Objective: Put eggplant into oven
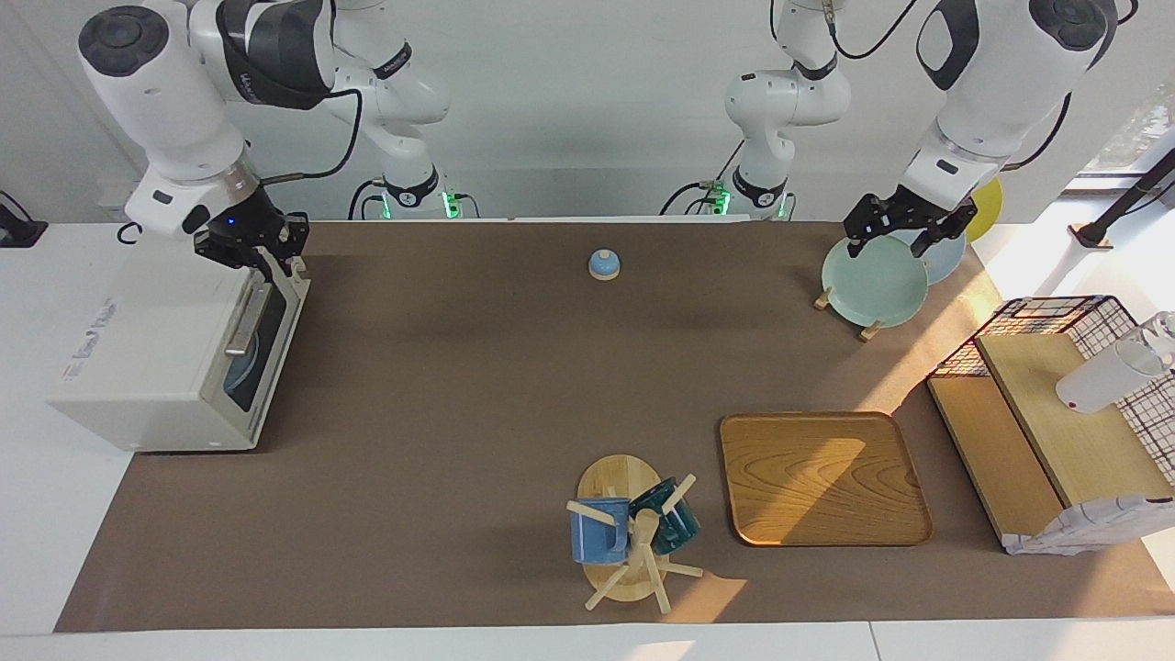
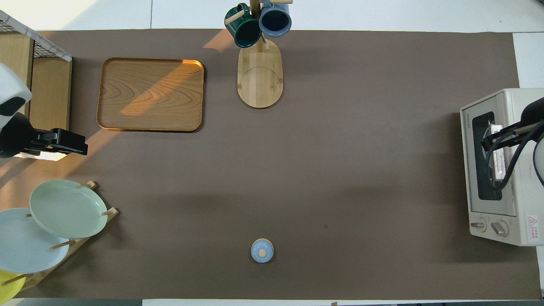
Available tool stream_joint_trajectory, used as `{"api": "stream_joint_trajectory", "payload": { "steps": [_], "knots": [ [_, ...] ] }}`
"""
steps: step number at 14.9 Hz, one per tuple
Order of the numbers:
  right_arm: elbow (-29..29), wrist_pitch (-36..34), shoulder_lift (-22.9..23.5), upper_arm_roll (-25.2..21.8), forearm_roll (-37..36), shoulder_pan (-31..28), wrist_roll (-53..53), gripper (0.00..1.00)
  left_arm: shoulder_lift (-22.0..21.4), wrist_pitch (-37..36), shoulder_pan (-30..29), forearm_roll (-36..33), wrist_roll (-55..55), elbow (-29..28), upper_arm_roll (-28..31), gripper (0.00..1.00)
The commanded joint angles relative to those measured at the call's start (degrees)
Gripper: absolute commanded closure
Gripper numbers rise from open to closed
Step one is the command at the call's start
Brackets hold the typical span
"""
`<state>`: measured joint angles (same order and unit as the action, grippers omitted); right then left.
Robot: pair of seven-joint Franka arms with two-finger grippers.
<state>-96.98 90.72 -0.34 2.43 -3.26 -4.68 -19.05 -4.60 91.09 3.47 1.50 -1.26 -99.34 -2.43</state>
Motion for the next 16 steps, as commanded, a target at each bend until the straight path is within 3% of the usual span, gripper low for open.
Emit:
{"api": "stream_joint_trajectory", "payload": {
  "steps": [1, 2, 6, 9, 16],
  "knots": [
    [-1.02, 1.57, 1.04, 0.55, 1.94, -0.07, 2.69, 0.07, -1.02, -0.65, -0.57, 0.34, 0.38, -0.32, -0.21, 0.0],
    [-0.93, 1.57, 1.13, 0.64, 1.94, -0.07, 3.31, 0.0, -1.02, -0.65, -0.57, 0.34, 0.38, -0.32, -0.21, 0.0],
    [-0.67, 2.01, 1.13, 0.73, 2.2, -0.07, 6.39, 0.0, -1.02, -0.65, -0.57, 0.34, 0.38, -0.32, -0.21, 0.0],
    [2.93, 0.43, 3.06, 0.21, 1.15, 2.83, 9.64, 0.0, -1.02, -0.65, -0.57, 0.34, 0.38, -0.32, -0.21, 0.0],
    [-0.92, 0.51, 0.17, -1.37, 1.5, 5.29, 12.28, 0.0, -1.02, -0.65, -0.57, 0.34, 0.38, -0.32, -0.21, 0.0]
  ]
}}
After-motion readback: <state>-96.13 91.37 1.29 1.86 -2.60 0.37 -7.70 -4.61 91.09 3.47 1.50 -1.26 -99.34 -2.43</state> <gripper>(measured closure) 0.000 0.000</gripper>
